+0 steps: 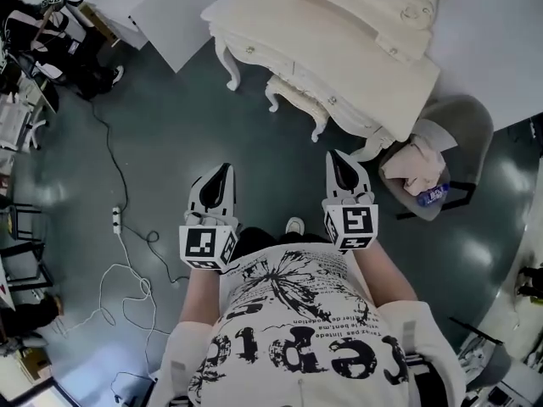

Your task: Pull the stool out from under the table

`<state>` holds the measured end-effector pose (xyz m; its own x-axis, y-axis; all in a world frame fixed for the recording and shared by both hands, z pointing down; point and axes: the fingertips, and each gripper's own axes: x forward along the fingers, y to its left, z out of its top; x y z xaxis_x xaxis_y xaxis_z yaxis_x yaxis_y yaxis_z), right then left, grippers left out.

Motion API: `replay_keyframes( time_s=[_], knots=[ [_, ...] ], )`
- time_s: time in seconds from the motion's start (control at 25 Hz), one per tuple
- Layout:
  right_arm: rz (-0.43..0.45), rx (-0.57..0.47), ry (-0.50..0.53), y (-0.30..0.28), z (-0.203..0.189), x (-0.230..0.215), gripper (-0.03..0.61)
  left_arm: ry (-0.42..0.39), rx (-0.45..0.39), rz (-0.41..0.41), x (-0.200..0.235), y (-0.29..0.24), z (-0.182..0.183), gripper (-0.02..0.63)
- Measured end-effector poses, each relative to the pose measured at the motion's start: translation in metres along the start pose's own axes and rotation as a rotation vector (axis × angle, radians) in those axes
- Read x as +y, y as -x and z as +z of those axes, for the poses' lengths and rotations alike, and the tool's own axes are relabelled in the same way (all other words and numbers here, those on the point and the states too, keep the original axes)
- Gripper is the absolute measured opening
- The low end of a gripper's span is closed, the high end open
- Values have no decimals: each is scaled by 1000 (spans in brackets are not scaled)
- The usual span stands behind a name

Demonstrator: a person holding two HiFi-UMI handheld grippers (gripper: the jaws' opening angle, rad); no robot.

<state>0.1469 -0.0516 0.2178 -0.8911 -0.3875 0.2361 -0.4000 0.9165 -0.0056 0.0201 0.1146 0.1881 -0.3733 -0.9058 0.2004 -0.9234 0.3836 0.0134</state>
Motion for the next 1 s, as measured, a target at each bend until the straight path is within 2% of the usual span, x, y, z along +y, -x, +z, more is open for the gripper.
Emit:
replay_keyframes(
  time_s=[0.12, 0.28, 0.52, 0.72, 1.0],
  knots=[
    [-32, 30, -11, -25, -5, -12, 15, 3, 15, -36, 12, -35, -1, 20],
    [-103, 60, -29, -59, -11, -26, 17, -10, 27, -129, 29, -91, -1, 20],
    [-282, 98, -103, -119, -12, -37, 15, -58, 57, -340, 64, -180, 6, 20],
    [-423, 152, -155, -168, -11, -20, 15, -64, 89, -503, 114, -240, 18, 20],
    [-606, 206, -283, -216, -45, 0, 15, -126, 165, -711, 158, -291, -5, 20]
  ],
)
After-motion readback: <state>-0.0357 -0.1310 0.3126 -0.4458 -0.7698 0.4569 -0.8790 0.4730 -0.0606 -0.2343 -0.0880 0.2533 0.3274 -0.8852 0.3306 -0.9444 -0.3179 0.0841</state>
